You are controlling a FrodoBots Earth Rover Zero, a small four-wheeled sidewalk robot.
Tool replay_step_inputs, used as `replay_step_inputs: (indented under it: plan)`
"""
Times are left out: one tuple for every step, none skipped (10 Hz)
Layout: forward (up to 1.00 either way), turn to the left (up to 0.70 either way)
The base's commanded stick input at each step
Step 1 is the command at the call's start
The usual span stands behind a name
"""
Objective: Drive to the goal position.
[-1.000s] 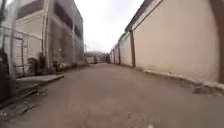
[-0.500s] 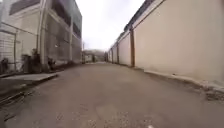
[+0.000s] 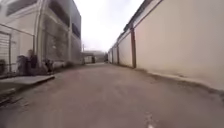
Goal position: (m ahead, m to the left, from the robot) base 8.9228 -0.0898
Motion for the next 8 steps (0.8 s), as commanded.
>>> replay_step_inputs:
  plan:
    - [0.7,0.17]
    - [0.7,0.2]
    - [0.7,0.18]
    - [0.7,0.15]
    - [0.7,0.18]
    - [0.7,0.15]
    - [0.7,0.11]
    - [0.7,0.01]
